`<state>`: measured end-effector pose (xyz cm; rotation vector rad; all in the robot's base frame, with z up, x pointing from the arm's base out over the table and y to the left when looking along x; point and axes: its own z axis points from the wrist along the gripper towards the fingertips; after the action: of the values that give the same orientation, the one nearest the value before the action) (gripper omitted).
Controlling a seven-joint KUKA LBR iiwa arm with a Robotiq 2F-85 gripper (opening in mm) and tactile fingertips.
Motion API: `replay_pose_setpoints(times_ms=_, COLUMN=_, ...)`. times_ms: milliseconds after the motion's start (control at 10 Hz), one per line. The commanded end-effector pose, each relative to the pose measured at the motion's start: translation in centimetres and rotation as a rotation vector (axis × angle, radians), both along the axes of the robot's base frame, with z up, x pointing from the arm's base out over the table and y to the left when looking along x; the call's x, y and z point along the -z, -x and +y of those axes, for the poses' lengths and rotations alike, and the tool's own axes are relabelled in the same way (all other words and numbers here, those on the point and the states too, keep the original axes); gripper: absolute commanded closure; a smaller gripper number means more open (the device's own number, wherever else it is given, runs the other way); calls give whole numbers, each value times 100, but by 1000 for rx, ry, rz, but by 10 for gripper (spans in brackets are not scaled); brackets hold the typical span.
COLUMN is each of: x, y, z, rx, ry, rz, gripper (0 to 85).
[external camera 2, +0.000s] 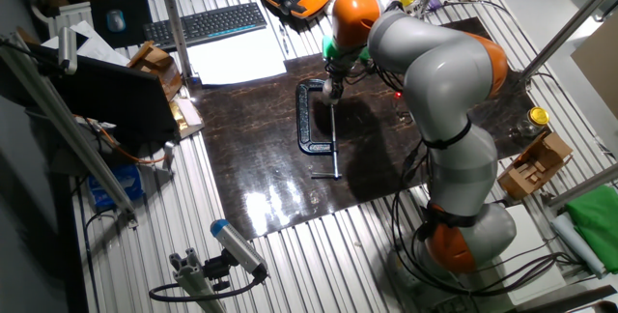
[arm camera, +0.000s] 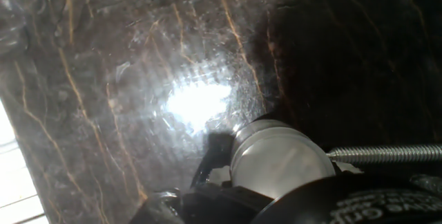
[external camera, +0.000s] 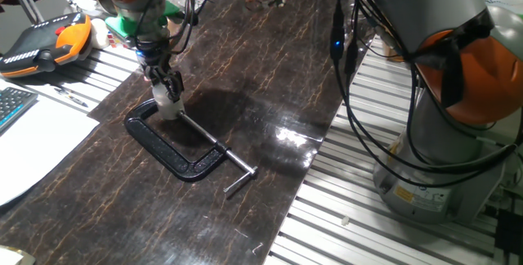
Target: Screw the lid onto the jar
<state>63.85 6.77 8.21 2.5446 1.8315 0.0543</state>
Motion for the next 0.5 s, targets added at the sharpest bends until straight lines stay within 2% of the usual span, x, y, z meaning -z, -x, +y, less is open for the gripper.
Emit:
replay_pose_setpoints(times_ms=0, x=-1, y=0, z=-3, rx=5, ry=4, rz=-1, gripper=140)
replay_pose_setpoints(times_ms=400, x=0, y=2, z=-4, rx=23, ry=11, rz=-4, gripper=0)
